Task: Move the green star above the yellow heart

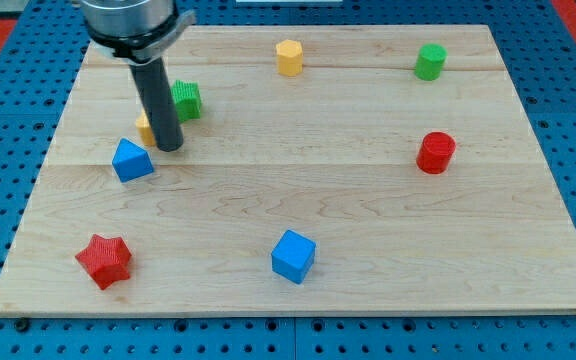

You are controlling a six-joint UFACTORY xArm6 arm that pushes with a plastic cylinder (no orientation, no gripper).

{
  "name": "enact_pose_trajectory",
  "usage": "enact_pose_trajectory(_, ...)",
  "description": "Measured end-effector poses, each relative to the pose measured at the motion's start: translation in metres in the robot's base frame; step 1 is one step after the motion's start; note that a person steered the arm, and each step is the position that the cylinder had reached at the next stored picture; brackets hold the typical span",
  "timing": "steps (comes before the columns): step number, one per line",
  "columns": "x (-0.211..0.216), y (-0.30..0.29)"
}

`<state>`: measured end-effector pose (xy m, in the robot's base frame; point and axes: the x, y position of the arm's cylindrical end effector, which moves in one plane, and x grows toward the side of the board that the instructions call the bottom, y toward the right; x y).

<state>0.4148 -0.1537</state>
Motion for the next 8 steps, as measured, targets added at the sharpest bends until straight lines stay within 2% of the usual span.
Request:
enact_pose_trajectory(1, -0.043, -0.035)
enact_pose_trajectory(4, -0.055, -0.054)
enact_pose_trajectory(6, 0.014, 0.032)
enact_pose_trajectory(8, -0.014, 0.070)
